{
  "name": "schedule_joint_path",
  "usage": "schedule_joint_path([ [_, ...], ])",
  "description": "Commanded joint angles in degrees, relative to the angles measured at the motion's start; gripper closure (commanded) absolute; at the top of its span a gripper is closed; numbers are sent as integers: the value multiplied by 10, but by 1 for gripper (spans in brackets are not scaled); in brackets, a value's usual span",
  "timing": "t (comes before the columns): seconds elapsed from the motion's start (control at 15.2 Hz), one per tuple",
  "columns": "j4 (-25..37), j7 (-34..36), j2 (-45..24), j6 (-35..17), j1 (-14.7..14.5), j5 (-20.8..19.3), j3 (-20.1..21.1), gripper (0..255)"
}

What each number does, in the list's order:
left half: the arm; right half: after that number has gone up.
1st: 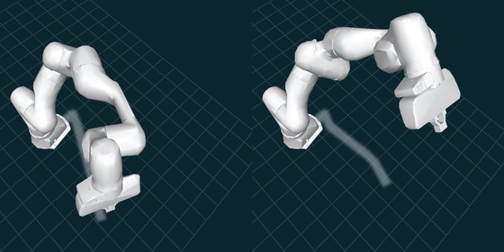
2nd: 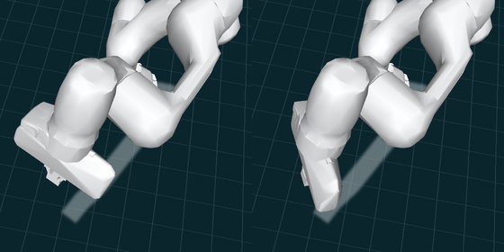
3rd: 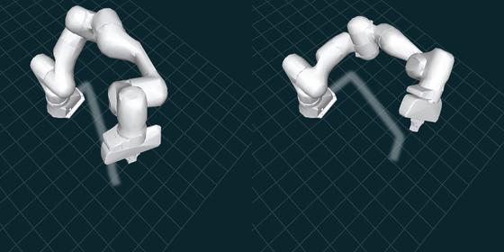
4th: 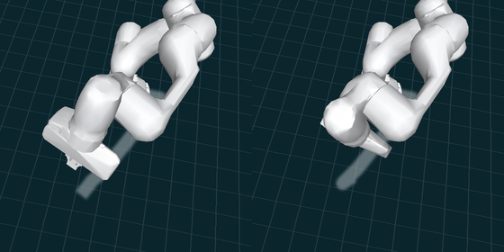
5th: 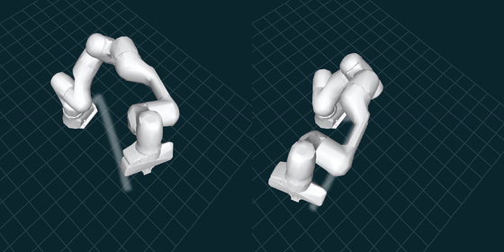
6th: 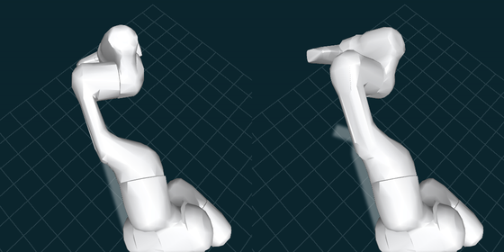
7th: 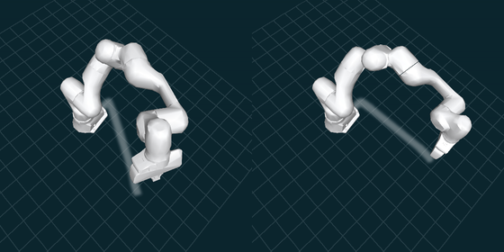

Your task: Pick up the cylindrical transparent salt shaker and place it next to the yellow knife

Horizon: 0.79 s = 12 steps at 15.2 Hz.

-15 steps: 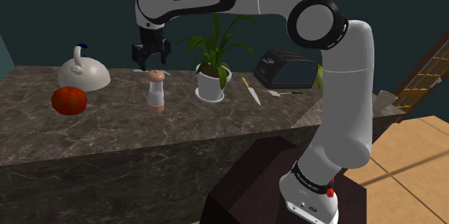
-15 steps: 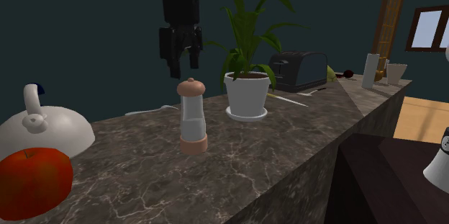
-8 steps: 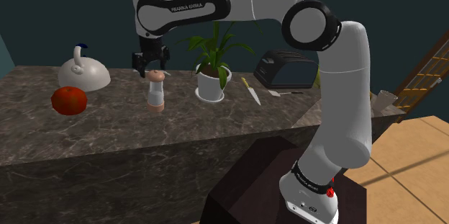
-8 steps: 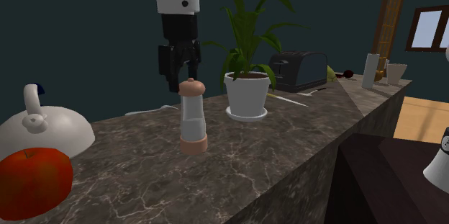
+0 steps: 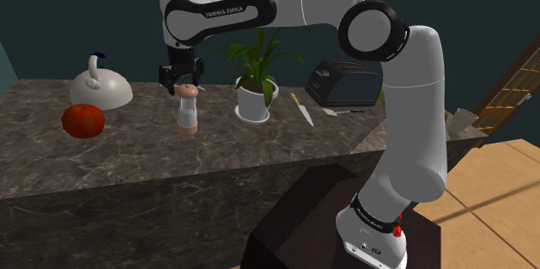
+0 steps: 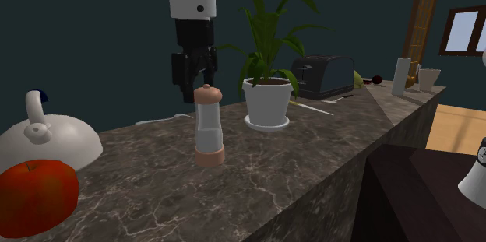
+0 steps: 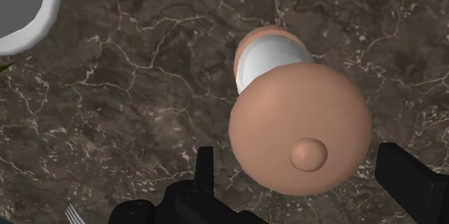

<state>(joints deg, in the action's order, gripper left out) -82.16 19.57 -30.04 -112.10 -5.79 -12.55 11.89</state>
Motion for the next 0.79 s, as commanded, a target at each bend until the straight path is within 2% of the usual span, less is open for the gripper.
schedule_joint_path([
  [0.0, 0, 0, 0, 0, 0, 0, 0, 255],
  [0.59, 0, 0, 0, 0, 0, 0, 0, 255],
  [0.73, 10, -2, 4, 13, 0, 1, 1, 255],
])
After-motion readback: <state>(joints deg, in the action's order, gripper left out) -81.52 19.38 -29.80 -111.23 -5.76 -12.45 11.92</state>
